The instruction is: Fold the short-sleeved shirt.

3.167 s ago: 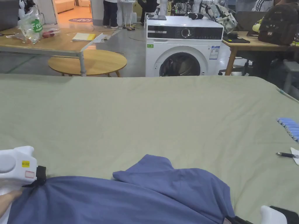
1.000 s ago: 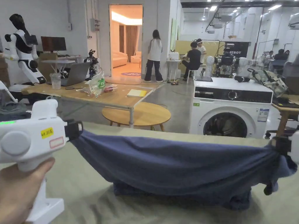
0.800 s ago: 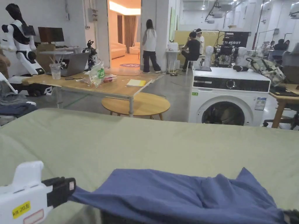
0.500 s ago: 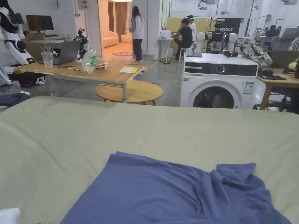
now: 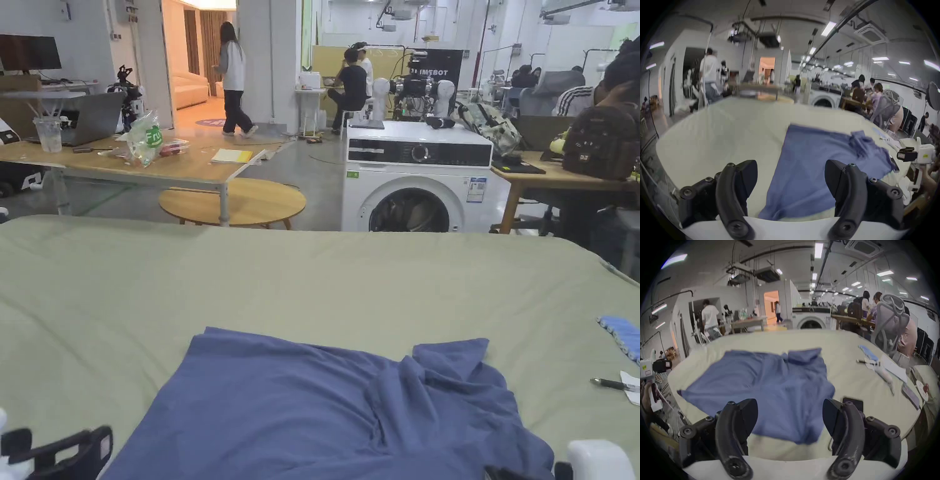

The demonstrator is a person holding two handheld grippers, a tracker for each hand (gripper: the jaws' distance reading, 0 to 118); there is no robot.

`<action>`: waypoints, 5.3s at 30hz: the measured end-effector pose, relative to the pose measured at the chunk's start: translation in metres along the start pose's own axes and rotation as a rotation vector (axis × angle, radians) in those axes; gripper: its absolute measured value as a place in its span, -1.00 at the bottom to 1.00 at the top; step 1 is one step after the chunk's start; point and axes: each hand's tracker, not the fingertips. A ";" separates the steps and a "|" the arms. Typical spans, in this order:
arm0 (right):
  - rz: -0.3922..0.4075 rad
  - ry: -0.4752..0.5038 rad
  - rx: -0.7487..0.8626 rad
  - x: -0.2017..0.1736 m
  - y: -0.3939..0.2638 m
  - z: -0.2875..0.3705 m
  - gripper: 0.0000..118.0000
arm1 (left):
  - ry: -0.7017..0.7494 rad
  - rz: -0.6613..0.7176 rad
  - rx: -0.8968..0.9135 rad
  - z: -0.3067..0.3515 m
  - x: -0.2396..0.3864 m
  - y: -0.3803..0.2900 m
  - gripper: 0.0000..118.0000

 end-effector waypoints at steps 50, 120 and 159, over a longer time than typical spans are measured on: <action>-0.140 -0.111 -0.056 0.088 0.035 -0.040 0.06 | 0.049 0.181 -0.513 -0.074 -0.052 -0.100 -0.93; 0.024 -0.247 0.407 -0.001 0.506 -0.127 -0.98 | 0.159 0.057 0.237 -0.215 -0.038 0.410 -0.99; -0.209 -0.076 -0.229 0.073 -0.052 0.009 -0.98 | 0.082 0.274 -0.251 0.022 -0.100 -0.111 -1.00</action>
